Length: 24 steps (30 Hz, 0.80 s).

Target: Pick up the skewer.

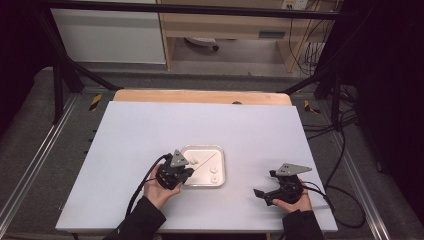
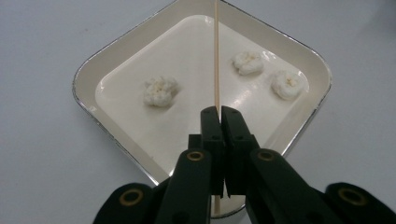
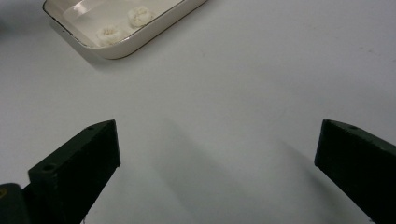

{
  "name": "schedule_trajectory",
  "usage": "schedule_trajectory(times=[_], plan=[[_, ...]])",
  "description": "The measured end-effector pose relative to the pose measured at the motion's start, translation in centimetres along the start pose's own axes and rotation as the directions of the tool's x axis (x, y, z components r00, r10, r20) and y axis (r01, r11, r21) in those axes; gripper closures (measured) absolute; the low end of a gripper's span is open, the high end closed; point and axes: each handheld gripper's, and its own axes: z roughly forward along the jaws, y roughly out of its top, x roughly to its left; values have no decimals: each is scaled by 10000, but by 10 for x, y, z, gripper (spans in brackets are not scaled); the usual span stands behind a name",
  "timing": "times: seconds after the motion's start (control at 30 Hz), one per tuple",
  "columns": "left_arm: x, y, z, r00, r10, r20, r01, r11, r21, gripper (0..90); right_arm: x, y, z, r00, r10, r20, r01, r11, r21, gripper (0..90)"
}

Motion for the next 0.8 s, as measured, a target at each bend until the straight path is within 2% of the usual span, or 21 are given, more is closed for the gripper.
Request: schedule_trajectory(times=[0.2,0.23,0.3,0.33,0.47,0.57,0.63,0.8], plan=[[0,-1,-3,9997,123,211,-123,9999,-3,887,8,8,2,9988,-365,331,363,9993,56,8],[0,-1,-3,9996,145,250,-145,9999,-7,887,11,11,4,9977,-566,380,562,9984,112,8],[0,0,-4,9993,209,324,-209,9998,-9,887,13,12,5,9969,-665,412,659,9977,148,8],[0,0,-5,9992,211,347,-210,9998,-23,887,17,15,6,9940,-982,472,973,9950,208,10],[-1,1,-8,9983,334,478,-331,9994,-76,887,24,20,10,9902,-1301,502,1286,9912,329,12],[-2,2,-9,9975,428,565,-426,9991,-49,887,30,24,13,9834,-1732,532,1709,9842,460,18],[-3,3,-10,9966,481,666,-480,9988,-25,887,37,28,15,9739,-2186,614,2153,9749,558,25],[-8,5,-9,9941,709,819,-718,9974,80,887,46,34,17,9553,-2848,792,2801,9577,657,39]])
